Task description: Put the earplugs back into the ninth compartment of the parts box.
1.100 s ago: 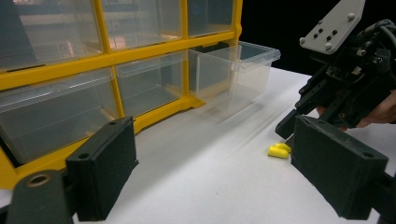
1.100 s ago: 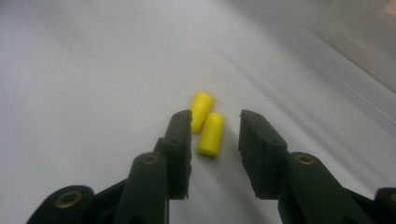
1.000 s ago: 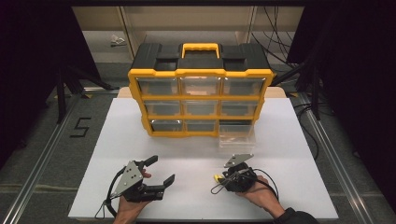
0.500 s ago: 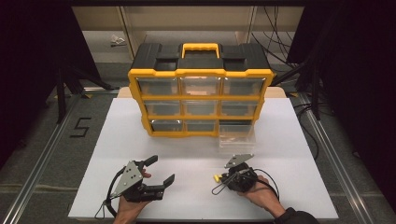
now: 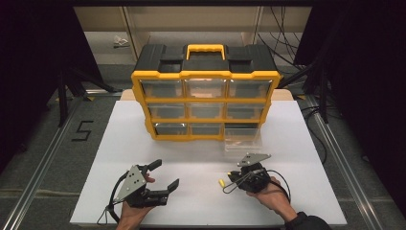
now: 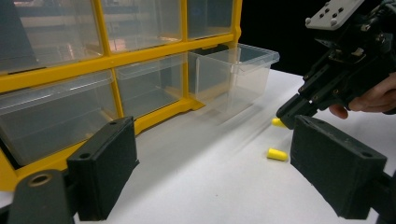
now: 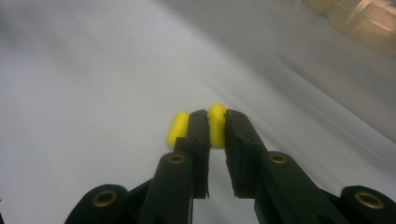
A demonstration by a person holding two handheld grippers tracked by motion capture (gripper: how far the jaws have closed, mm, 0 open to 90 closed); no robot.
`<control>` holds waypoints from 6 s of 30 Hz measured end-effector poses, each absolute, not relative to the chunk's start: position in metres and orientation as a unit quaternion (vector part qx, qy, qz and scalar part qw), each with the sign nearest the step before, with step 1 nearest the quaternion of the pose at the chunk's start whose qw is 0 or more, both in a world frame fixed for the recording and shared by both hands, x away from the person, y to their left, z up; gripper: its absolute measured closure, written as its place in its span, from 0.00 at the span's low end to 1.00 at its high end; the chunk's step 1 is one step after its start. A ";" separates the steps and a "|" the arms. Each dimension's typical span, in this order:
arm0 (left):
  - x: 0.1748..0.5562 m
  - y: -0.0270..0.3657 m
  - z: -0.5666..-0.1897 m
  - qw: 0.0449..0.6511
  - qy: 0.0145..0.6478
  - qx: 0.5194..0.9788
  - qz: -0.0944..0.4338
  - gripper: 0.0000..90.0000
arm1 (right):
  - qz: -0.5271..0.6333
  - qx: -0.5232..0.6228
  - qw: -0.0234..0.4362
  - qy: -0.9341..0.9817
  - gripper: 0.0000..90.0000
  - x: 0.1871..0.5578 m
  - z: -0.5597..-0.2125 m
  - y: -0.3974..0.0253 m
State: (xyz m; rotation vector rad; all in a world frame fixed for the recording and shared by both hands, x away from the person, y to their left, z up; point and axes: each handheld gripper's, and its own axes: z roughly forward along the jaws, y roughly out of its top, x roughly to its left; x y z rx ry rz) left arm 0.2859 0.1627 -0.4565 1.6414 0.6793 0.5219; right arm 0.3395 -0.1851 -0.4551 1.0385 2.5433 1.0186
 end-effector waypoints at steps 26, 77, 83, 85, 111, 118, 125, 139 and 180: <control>0.286 0.163 -0.456 0.603 0.293 0.707 0.227 0.16 | 0.431 0.358 0.150 0.814 0.89 0.341 -0.423 -0.195; 0.286 0.163 -0.456 0.604 0.294 0.705 0.228 0.16 | 0.456 0.414 0.207 0.760 0.89 0.387 -0.399 -0.222; 0.286 0.163 -0.456 0.604 0.294 0.705 0.227 0.16 | 0.447 0.425 0.206 0.760 0.87 0.393 -0.403 -0.226; 0.286 0.163 -0.456 0.603 0.294 0.705 0.228 0.16 | 0.446 0.426 0.204 0.760 0.85 0.394 -0.404 -0.226; 0.285 0.164 -0.455 0.606 0.296 0.703 0.227 0.16 | 0.458 0.387 0.187 0.778 0.39 0.377 -0.391 -0.203; 0.286 0.164 -0.455 0.606 0.296 0.702 0.227 0.16 | 0.464 0.371 0.182 0.783 0.35 0.368 -0.386 -0.194; 0.285 0.164 -0.455 0.607 0.295 0.702 0.227 0.16 | 0.462 0.356 0.174 0.794 0.32 0.362 -0.389 -0.185; 0.285 0.164 -0.454 0.608 0.296 0.700 0.228 0.16 | 0.435 0.322 0.140 0.829 0.24 0.353 -0.395 -0.168; 0.285 0.164 -0.454 0.610 0.295 0.700 0.226 0.16 | 0.311 0.309 0.077 0.895 0.39 0.356 -0.448 -0.147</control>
